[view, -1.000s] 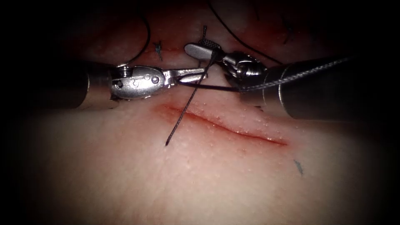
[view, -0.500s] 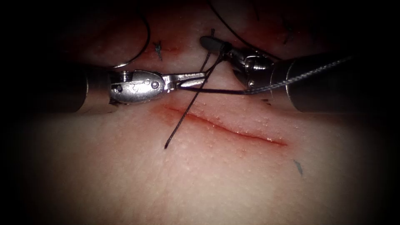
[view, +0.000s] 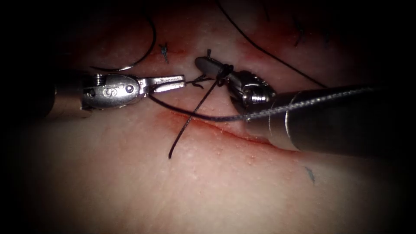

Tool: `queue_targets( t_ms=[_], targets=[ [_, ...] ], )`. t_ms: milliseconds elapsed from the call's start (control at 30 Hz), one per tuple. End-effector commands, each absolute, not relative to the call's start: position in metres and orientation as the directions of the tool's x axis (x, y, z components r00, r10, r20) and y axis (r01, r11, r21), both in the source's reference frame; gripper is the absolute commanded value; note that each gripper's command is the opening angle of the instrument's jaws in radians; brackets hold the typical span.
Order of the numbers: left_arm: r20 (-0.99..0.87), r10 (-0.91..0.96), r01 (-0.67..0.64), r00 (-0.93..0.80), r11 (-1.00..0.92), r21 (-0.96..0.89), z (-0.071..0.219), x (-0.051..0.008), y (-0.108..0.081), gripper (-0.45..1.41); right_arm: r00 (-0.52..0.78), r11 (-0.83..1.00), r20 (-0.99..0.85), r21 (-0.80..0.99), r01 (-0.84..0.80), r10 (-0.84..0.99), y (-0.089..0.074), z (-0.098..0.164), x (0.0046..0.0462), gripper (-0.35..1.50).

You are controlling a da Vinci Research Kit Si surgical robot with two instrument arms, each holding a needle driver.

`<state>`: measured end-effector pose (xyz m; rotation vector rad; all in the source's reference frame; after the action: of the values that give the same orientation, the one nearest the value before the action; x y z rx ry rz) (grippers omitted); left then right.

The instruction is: Wound Closure

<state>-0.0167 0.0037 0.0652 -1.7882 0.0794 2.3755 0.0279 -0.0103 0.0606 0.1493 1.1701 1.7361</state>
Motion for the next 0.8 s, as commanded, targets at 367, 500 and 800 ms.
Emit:
queue_targets(
  t_ms=[367,500,800],
  targets=[
    [-0.947,0.163,-0.215,-0.276,-0.971,-0.105,0.0634,-0.0162,0.0084,-0.45,-0.415,0.143,-0.548,0.711,-0.689,0.726,-0.0144,0.0559,0.0309,-0.35],
    [-0.944,0.17,-0.231,-0.283,-0.967,-0.105,0.0627,-0.0167,0.0112,-0.45,-0.343,0.218,-0.625,0.646,-0.732,0.701,-0.0157,0.0552,0.0317,-0.35],
    [-0.943,0.172,-0.234,-0.285,-0.967,-0.105,0.062,-0.0178,0.0135,-0.45,-0.087,0.35,-0.813,0.341,-0.872,0.576,-0.0195,0.055,0.0332,-0.35]
  ],
)
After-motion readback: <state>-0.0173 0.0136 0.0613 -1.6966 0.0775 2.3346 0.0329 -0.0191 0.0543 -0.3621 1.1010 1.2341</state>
